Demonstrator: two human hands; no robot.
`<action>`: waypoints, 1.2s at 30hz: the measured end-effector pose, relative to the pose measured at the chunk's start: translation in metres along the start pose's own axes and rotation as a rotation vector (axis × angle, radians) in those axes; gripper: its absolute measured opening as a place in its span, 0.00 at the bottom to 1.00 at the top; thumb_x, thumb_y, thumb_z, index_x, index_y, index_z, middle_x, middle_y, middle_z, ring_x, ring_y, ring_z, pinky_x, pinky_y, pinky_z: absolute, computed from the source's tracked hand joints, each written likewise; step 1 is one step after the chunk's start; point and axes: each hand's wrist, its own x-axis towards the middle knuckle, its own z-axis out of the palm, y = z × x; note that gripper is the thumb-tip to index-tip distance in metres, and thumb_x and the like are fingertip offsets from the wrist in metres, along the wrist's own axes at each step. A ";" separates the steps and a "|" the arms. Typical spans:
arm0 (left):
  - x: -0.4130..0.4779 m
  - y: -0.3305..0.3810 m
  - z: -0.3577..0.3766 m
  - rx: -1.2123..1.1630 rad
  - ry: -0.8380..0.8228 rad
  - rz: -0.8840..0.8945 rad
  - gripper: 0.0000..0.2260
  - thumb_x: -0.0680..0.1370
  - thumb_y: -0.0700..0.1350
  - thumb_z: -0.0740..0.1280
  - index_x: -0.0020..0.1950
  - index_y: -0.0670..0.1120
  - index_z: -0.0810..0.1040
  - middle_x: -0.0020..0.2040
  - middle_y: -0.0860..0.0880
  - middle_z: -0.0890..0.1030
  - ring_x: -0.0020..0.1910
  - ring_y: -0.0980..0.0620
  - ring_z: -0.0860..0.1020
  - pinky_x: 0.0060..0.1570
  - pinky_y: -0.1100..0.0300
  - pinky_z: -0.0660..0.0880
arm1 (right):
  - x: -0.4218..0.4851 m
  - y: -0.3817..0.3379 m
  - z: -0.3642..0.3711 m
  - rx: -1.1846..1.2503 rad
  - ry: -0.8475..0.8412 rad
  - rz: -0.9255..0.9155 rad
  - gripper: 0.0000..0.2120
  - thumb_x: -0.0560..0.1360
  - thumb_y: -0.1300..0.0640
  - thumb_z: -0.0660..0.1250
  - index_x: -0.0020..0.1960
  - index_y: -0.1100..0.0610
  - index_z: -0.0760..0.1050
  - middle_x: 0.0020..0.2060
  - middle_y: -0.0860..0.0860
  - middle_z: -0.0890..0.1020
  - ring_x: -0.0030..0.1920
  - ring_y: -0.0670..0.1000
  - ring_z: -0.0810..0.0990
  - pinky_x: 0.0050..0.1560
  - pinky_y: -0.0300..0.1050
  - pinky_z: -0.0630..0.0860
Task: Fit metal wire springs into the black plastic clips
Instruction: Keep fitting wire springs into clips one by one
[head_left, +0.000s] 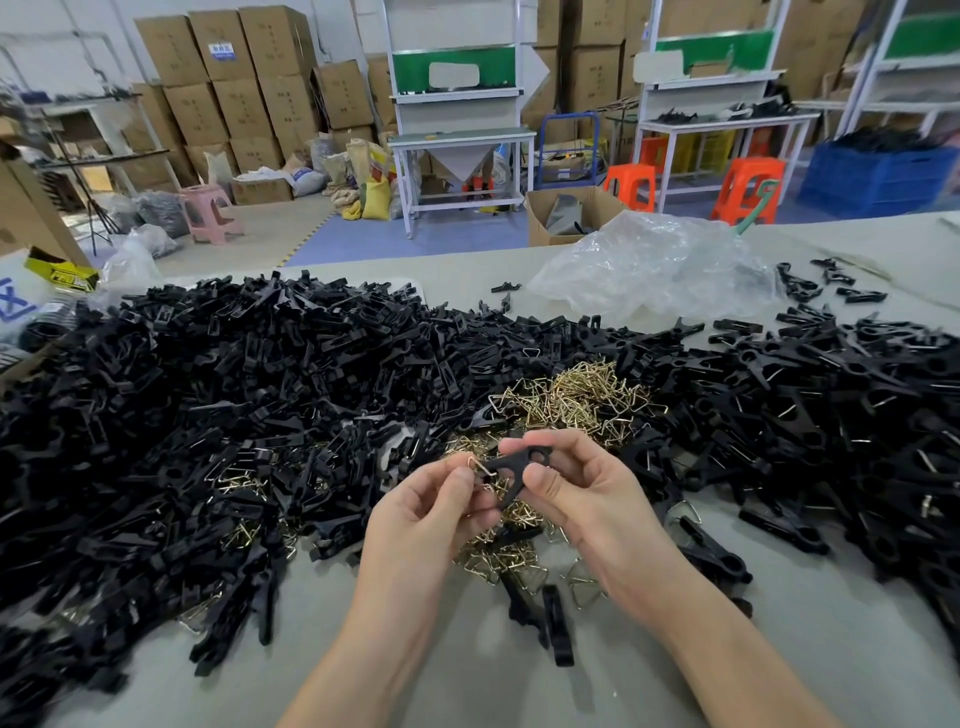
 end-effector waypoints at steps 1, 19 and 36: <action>0.001 0.000 -0.001 0.024 0.006 0.006 0.08 0.80 0.38 0.66 0.47 0.42 0.85 0.40 0.44 0.84 0.39 0.51 0.83 0.40 0.62 0.80 | 0.000 0.000 0.000 -0.023 -0.009 0.001 0.10 0.71 0.59 0.73 0.51 0.49 0.84 0.59 0.54 0.85 0.61 0.55 0.83 0.58 0.43 0.80; -0.004 0.001 0.001 0.073 -0.024 -0.075 0.05 0.77 0.44 0.70 0.44 0.44 0.84 0.44 0.44 0.85 0.40 0.54 0.82 0.35 0.62 0.78 | 0.000 0.008 0.003 -0.060 -0.081 -0.001 0.10 0.70 0.54 0.77 0.50 0.46 0.80 0.62 0.54 0.83 0.57 0.58 0.85 0.61 0.48 0.80; -0.014 0.000 0.008 -0.424 -0.400 -0.291 0.15 0.78 0.40 0.66 0.65 0.43 0.79 0.52 0.36 0.83 0.40 0.47 0.83 0.38 0.56 0.82 | 0.000 0.005 0.000 0.073 -0.004 0.085 0.13 0.76 0.54 0.67 0.56 0.54 0.86 0.53 0.57 0.87 0.52 0.53 0.86 0.49 0.41 0.82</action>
